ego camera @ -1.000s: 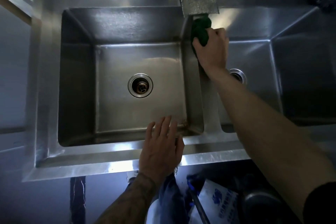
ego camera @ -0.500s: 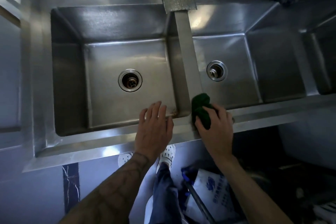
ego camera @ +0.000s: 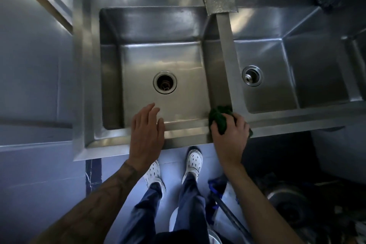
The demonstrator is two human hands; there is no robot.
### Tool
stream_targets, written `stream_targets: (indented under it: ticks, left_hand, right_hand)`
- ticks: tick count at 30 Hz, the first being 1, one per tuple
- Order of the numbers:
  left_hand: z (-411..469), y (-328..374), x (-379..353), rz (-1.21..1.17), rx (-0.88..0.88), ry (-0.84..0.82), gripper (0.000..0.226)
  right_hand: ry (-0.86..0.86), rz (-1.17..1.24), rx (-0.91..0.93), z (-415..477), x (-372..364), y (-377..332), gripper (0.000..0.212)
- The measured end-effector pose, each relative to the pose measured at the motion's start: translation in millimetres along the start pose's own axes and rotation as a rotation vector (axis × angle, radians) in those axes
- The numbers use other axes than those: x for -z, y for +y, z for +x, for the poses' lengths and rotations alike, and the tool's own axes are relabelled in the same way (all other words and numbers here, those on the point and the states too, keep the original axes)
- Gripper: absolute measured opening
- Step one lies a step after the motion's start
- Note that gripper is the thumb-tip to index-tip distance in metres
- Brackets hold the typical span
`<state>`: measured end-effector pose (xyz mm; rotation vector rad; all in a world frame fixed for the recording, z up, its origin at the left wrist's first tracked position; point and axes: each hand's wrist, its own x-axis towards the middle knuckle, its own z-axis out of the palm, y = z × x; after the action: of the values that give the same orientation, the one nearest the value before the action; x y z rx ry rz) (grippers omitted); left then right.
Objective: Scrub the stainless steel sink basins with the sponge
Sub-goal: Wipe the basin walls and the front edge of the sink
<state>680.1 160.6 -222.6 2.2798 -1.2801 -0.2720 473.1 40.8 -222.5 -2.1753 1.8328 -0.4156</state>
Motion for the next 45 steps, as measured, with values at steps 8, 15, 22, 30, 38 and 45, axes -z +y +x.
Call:
stream_targets:
  ticks: [8, 15, 22, 30, 38, 45]
  left_hand:
    - [-26, -35, 36, -0.222, 0.202, 0.026, 0.045]
    - [-24, 17, 11, -0.078, 0.279, 0.066, 0.04]
    - [-32, 29, -21, 0.225, -0.032, 0.126, 0.025]
    - [-58, -53, 32, 0.334, 0.456, 0.18, 0.033]
    - [-60, -78, 47, 0.349, 0.226, 0.149, 0.032]
    - [-44, -119, 65, 0.337, 0.365, 0.213, 0.039]
  right_hand:
    - [-0.314, 0.285, 0.212, -88, -37, -149, 0.045]
    - [-0.166, 0.56, 0.031, -40, -6, -98, 0.036]
    - [-0.225, 0.291, 0.161, -7, -18, -68, 0.042]
    - [-0.263, 0.224, 0.331, -25, -43, -106, 0.025]
    - [-0.283, 0.107, 0.422, -39, -67, -155, 0.025]
    - [-0.299, -0.078, 0.456, -49, -82, -163, 0.025]
